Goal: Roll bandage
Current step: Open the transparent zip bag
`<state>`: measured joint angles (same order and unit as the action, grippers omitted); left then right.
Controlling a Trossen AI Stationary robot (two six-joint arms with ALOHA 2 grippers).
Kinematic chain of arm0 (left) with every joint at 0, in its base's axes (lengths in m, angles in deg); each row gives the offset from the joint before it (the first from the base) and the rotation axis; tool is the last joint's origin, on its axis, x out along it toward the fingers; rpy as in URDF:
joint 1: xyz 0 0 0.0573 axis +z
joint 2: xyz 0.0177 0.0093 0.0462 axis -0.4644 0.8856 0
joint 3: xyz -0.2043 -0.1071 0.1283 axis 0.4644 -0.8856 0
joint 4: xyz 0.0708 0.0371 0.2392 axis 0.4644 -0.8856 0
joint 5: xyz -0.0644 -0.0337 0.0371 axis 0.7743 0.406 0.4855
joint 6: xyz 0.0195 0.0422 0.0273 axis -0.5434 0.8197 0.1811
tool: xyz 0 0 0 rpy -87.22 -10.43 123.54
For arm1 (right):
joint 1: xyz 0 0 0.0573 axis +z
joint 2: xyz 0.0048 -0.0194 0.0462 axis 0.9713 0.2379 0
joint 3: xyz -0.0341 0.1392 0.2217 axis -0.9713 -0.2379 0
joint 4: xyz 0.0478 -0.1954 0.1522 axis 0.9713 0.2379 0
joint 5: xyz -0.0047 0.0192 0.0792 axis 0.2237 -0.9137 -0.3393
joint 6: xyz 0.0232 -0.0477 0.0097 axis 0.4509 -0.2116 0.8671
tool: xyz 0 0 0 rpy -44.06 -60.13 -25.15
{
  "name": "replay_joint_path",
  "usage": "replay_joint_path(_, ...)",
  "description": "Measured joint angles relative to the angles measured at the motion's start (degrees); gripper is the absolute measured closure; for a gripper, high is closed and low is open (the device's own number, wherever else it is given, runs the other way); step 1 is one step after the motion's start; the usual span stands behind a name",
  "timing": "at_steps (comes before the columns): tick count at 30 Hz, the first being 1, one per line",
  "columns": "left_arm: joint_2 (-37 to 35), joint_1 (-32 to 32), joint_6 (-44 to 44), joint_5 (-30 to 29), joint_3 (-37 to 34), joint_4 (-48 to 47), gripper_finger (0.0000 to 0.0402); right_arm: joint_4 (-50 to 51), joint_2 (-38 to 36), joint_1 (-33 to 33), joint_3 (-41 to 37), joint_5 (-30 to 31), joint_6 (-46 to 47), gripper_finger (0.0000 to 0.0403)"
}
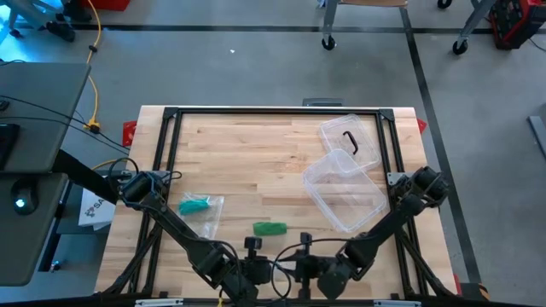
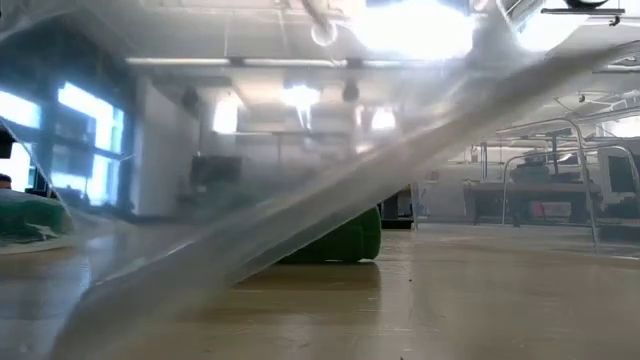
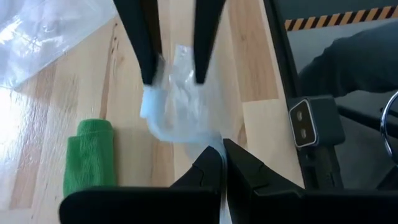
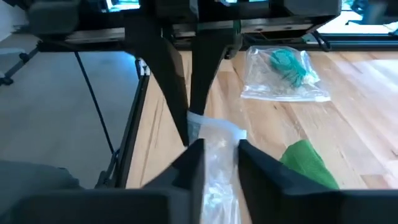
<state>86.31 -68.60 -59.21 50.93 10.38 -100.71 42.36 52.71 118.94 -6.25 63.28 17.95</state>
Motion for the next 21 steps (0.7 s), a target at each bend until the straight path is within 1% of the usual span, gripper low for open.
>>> replay_joint_path(2, 0.00, -0.12, -0.26, 0.36, 0.00, -0.74, 0.0401, 1.50, -0.29, 0.31, 0.00, 1.05, 0.09, 0.0299)
replay_joint_path(4, 0.00, -0.38, -0.53, 0.46, 0.00, -1.22, 0.0401, 2.92, -0.76, 0.81, -0.04, 2.88, 1.11, 0.0279)
replay_joint_path(6, 0.00, -0.57, -0.51, 0.48, 0.00, -1.32, 0.0401, 3.92, -1.17, 1.19, -0.04, 3.88, 1.26, 0.0271)
replay_joint_path(8, 0.00, -0.71, -0.53, 0.53, 0.00, -1.32, 0.0401, 4.10, -1.20, 1.42, -0.04, 3.85, 0.33, 0.0273)
replay_joint_path(11, 0.00, -0.70, -0.51, 0.64, 0.00, -1.32, 0.0401, 4.08, -1.20, 1.66, -0.04, 3.48, -1.60, 0.0298)
replay_joint_path(14, 0.00, -0.70, -0.52, 0.68, 0.00, -1.30, 0.0401, 3.03, -1.20, 1.70, -0.04, 3.37, -3.41, 0.0336)
replay_joint_path(17, 0.00, -0.70, -0.09, 0.72, 0.00, -1.28, 0.0401, 1.64, -1.20, 1.70, -0.04, 2.28, -5.09, 0.0382)
replay_joint_path(18, 0.00, -0.70, -0.05, 0.78, 0.02, -1.28, 0.0401, 1.61, -1.20, 1.70, -0.04, 1.74, -5.54, 0.0392)
replay_joint_path(21, 0.00, -0.74, -0.02, 0.88, 0.01, -1.29, 0.0401, 1.54, -1.20, 1.70, -0.04, 1.06, -5.64, 0.0396)
